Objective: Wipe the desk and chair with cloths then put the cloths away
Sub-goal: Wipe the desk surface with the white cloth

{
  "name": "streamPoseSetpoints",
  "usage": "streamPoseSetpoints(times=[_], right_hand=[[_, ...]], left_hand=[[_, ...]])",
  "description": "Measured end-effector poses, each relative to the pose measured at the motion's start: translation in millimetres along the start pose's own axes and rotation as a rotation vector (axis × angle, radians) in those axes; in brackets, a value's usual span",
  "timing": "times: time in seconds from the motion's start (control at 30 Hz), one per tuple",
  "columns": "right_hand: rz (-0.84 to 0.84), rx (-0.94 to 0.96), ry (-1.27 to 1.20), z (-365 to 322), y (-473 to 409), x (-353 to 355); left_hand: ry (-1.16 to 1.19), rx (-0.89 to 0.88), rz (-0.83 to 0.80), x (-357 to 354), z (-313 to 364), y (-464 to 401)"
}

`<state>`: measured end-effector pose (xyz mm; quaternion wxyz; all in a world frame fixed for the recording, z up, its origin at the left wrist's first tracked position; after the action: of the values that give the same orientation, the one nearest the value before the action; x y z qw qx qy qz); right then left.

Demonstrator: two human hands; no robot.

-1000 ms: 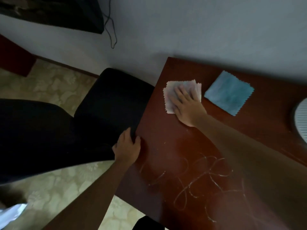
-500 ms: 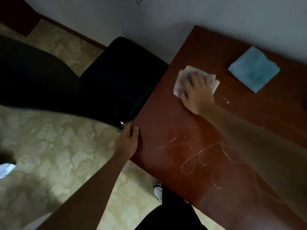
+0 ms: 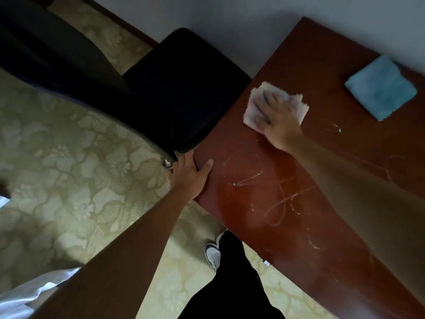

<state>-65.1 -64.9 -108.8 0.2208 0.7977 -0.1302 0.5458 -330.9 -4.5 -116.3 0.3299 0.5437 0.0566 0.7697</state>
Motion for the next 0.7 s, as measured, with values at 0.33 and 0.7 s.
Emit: streamPoseSetpoints(times=[0.33,0.7], right_hand=[[0.038,0.211,0.008,-63.0,111.8,-48.1],[0.006,0.205,0.117,-109.1,152.0,-75.5]], left_hand=[[-0.014,0.034,0.008,4.4,5.0,2.1],[-0.031,0.036,-0.002,3.2,3.6,-0.8]])
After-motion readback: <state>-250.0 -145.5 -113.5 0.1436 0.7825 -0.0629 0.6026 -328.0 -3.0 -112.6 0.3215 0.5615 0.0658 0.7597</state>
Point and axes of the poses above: each hand's wrist, its own y-axis away from the middle knuckle, its own x-axis out of the back of the hand, z = x × y, the point moved 3 cm from there along -y, towards the middle knuckle, and after that the axes turned 5 degrees about -x, right-handed, at the moved point
